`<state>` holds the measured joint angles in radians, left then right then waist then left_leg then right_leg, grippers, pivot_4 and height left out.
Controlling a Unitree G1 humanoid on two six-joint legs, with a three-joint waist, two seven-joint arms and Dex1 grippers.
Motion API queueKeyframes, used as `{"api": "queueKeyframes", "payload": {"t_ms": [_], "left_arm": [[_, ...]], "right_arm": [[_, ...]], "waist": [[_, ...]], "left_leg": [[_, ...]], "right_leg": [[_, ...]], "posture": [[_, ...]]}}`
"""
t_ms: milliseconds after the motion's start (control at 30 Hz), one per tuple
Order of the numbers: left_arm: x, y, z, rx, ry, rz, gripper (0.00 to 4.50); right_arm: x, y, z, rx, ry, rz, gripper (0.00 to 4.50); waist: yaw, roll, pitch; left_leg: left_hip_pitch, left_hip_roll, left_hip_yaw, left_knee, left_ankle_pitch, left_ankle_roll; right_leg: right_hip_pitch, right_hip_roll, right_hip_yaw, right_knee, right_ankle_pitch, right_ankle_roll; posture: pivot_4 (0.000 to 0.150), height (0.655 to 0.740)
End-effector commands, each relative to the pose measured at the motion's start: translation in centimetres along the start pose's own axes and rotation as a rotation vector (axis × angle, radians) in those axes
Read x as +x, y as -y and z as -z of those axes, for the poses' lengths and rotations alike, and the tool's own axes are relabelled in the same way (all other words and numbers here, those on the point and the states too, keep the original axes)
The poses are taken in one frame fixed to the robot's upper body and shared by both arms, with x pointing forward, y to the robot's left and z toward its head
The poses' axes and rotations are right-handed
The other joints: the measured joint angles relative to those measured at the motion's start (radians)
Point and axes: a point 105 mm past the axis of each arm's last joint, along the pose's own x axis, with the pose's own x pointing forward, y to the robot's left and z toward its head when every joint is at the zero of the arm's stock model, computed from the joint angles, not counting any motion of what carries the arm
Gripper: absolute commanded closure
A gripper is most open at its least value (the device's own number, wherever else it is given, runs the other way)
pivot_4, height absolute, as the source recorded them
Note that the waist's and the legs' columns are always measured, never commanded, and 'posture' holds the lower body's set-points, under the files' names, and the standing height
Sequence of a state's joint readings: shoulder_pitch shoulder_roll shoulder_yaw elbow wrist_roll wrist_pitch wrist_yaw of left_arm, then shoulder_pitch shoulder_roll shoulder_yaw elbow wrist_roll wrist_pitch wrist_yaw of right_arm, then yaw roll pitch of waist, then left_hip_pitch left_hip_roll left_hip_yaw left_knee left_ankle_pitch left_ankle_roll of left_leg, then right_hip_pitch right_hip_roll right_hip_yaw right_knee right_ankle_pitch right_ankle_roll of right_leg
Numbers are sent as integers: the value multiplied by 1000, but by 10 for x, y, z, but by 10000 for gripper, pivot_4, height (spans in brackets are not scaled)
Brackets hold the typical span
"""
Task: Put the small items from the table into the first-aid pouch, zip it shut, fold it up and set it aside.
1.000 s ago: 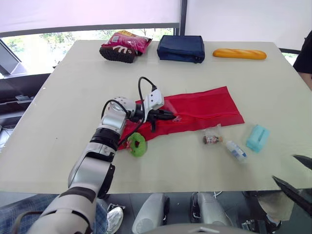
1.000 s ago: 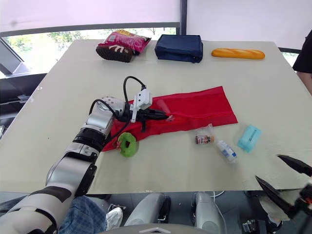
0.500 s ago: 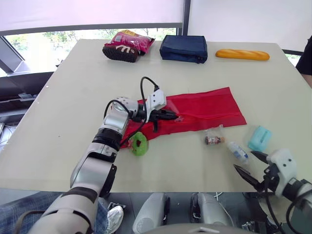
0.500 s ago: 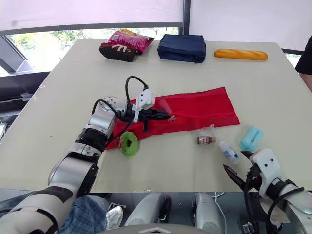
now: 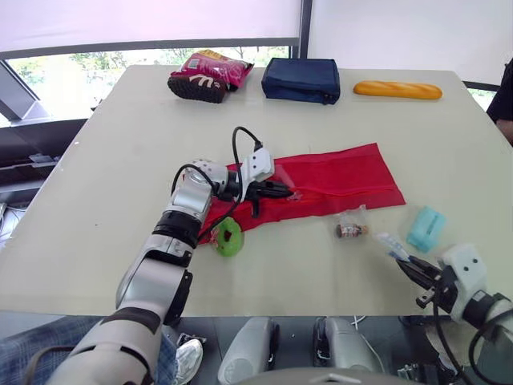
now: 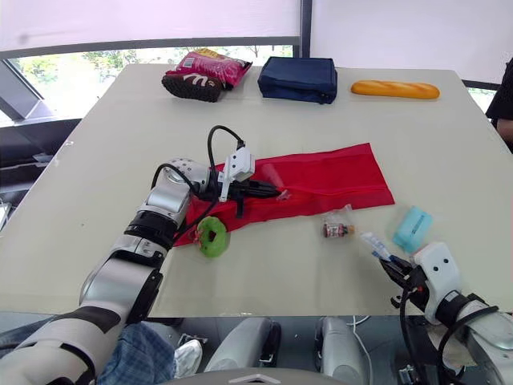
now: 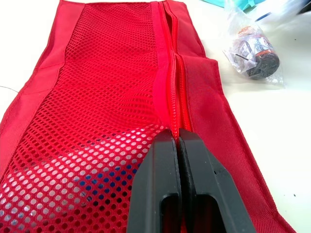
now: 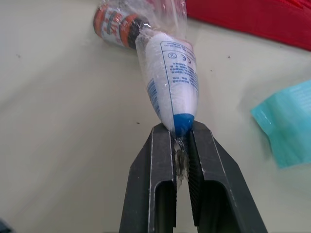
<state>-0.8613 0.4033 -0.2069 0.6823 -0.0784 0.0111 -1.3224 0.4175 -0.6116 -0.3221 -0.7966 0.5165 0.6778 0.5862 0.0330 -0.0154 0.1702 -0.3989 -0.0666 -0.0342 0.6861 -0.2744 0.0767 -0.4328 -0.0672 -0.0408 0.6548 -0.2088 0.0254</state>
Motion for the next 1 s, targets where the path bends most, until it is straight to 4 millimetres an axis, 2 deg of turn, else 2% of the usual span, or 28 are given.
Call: {"api": "queueKeyframes", "payload": {"t_ms": [33, 200, 500, 700, 833, 1000], "left_arm": [[3, -2, -14, 46, 27, 3, 45000], [4, -2, -15, 45, 34, 6, 45000], [5, -2, -17, 49, 38, 5, 45000], [6, -1, -17, 50, 43, 4, 45000], [8, 2, -18, 51, 49, 19, 45000], [12, 5, -18, 56, 55, 37, 45000]], "right_arm": [[12, -27, -34, 0, 70, -95, 44694], [44, -45, -45, 50, 34, -137, 44694], [107, -34, -50, 149, -77, 12, 44694], [131, -34, -53, 169, -111, 53, 44694], [150, -25, -62, 187, -90, 125, 44694], [174, -28, -72, 202, -62, 151, 44694]], "waist": [[-5, 0, 0], [-8, 0, 0], [-18, 0, 0], [-19, 0, 0], [-21, 0, 0], [-22, 0, 0]], "left_leg": [[0, 0, 0, 0, -1, 1], [0, 0, -1, 0, 0, 0], [0, -2, 0, 0, 1, -1], [0, -3, 0, 0, 1, -1], [0, -3, 0, 0, 1, -1], [0, -3, 0, 0, 1, -1]], "right_leg": [[0, 0, 0, 0, 0, 0], [0, 0, -1, 0, 0, 0], [-1, -1, 0, 2, 0, -1], [-2, -1, 1, 4, 0, -1], [-2, 0, 1, 5, 0, -1], [-2, 0, 2, 6, 0, -1]], "posture": [[1500, 7395], [1500, 7395], [1500, 7395], [1500, 7395], [1500, 7395], [1500, 7395]]}}
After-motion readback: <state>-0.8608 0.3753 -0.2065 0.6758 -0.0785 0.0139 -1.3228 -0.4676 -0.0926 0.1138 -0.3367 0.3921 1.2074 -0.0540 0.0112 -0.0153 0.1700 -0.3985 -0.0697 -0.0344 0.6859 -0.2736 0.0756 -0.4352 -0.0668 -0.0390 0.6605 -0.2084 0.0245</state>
